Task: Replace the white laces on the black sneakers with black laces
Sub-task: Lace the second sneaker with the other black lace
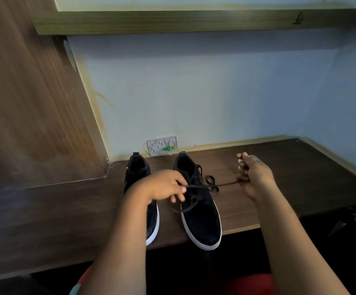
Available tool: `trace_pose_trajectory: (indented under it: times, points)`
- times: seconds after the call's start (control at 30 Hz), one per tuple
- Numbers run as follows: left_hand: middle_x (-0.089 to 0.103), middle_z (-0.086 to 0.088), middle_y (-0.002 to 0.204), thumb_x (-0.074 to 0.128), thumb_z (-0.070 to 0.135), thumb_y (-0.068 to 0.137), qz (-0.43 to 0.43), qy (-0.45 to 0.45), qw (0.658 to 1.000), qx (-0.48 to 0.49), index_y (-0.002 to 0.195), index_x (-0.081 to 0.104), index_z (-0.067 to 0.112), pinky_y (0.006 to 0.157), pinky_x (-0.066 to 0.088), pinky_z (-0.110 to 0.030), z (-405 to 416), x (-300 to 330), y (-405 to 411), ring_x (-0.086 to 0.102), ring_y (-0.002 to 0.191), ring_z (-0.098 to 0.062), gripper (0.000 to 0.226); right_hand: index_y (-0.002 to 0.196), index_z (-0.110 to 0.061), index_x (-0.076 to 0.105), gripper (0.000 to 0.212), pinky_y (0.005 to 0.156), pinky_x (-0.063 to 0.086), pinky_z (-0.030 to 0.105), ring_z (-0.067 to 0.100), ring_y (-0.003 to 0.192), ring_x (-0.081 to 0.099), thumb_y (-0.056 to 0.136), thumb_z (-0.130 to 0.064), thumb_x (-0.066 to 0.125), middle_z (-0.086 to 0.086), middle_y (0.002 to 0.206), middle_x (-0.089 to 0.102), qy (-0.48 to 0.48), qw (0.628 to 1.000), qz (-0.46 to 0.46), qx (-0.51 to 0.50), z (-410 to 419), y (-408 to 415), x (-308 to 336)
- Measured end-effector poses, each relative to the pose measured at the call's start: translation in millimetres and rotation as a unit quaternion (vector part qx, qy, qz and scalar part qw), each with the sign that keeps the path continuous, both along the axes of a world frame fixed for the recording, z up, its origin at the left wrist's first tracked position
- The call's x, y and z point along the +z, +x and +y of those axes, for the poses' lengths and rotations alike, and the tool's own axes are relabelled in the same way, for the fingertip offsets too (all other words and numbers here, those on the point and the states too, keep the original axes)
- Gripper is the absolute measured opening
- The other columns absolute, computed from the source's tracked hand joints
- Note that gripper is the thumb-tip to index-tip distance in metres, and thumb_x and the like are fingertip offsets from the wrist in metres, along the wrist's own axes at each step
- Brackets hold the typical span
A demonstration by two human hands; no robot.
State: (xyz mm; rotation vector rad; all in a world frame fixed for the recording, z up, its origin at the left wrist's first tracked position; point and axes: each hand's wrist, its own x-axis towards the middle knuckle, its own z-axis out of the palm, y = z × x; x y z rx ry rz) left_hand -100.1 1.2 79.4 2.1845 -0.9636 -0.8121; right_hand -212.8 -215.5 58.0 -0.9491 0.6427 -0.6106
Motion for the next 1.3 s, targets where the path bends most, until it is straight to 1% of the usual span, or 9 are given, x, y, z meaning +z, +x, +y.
trace_pose_trajectory:
  times: [0.13,0.37,0.5,0.63,0.77,0.83,0.97,1.13,1.3]
  points:
    - [0.072,0.004,0.084,0.062,0.023,0.093,-0.001,-0.042,0.998,0.054,0.106,0.062,0.021,0.06,0.043,-0.02,20.9,18.2,8.3,0.061,0.069,-0.008,0.013,0.098,-0.015,0.073,0.024,0.051,0.032,0.025,0.011,0.059,0.043,0.094,-0.034,0.06,-0.003,0.074,0.057,-0.314,0.907,0.27,0.074,-2.0,0.5,-29.0]
    - [0.059,0.004,0.108,0.053,0.015,0.095,-0.237,-0.086,0.959,0.13,0.108,0.066,0.023,0.091,0.048,-0.032,-31.8,-22.3,4.0,0.055,0.104,-0.016,0.02,0.1,-0.023,0.076,0.018,0.074,0.049,0.025,0.015,0.086,0.063,0.09,-0.03,0.063,-0.004,0.099,0.069,-0.566,0.758,0.299,0.126,46.1,21.4,-50.0]
    - [0.05,0.0,0.121,0.045,0.013,0.095,-0.393,0.043,0.915,0.08,0.118,0.061,0.02,0.097,0.035,-0.039,-60.6,-30.8,14.5,0.037,0.121,-0.023,0.029,0.094,-0.018,0.075,0.019,0.064,0.047,0.029,0.022,0.078,0.061,0.088,-0.025,0.059,0.002,0.091,0.064,-0.61,0.72,0.307,0.128,47.7,24.2,-56.4]
    - [0.05,0.0,0.081,0.036,0.009,0.091,-0.31,0.16,0.937,0.033,0.067,0.054,0.013,0.104,0.026,-0.044,-74.4,-26.1,23.3,0.042,0.103,-0.023,0.03,0.075,-0.011,0.058,0.018,0.058,0.046,0.033,0.027,0.068,0.057,0.085,-0.023,0.049,0.003,0.072,0.058,-0.617,0.685,0.347,0.171,45.8,34.5,-49.9]
    - [0.036,-0.001,0.063,0.039,0.012,0.09,-0.167,0.109,0.978,0.068,0.058,0.031,0.017,0.079,0.03,-0.041,-82.4,-26.7,36.8,0.038,0.068,-0.022,0.034,0.084,-0.012,0.06,0.017,0.062,0.038,0.032,0.032,0.081,0.06,0.091,-0.017,0.045,0.009,0.084,0.06,-0.644,0.648,0.367,0.173,49.4,43.8,-45.9]
    - [0.034,0.0,0.061,0.043,0.013,0.09,-0.107,0.07,0.989,0.068,0.057,0.031,0.02,0.08,0.035,-0.044,-80.5,-30.1,41.2,0.035,0.06,-0.021,0.036,0.095,-0.011,0.064,0.021,0.064,0.037,0.031,0.033,0.087,0.062,0.093,-0.017,0.044,0.011,0.092,0.064,-0.656,0.639,0.37,0.158,50.0,45.6,-47.3]
    - [0.059,0.007,0.088,0.049,0.014,0.086,-0.129,0.095,0.987,0.006,0.074,0.056,0.037,0.104,0.036,-0.058,-76.7,-36.7,47.1,0.057,0.098,-0.029,0.026,0.097,-0.02,0.069,0.018,0.065,0.046,0.033,0.031,0.083,0.063,0.089,-0.02,0.053,0.007,0.086,0.068,-0.648,0.67,0.34,0.122,44.7,42.6,-53.2]
    - [0.069,-0.014,0.108,0.068,0.007,0.082,-0.079,0.097,0.99,-0.057,0.111,0.064,0.007,0.086,0.048,-0.038,-80.8,-28.7,52.5,0.063,0.103,-0.031,0.03,0.103,-0.029,0.073,0.022,0.072,0.053,0.03,0.019,0.085,0.067,0.084,-0.025,0.064,-0.003,0.09,0.074,-0.606,0.727,0.294,0.134,30.9,40.0,-58.6]
    - [0.073,-0.005,0.099,0.071,0.008,0.083,-0.054,0.026,0.997,-0.039,0.105,0.069,0.01,0.079,0.049,-0.021,-71.5,-34.0,57.3,0.065,0.088,-0.013,0.022,0.101,-0.029,0.074,0.019,0.066,0.047,0.023,0.014,0.08,0.067,0.084,-0.025,0.067,-0.005,0.086,0.073,-0.611,0.726,0.277,0.151,23.7,40.6,-59.7]
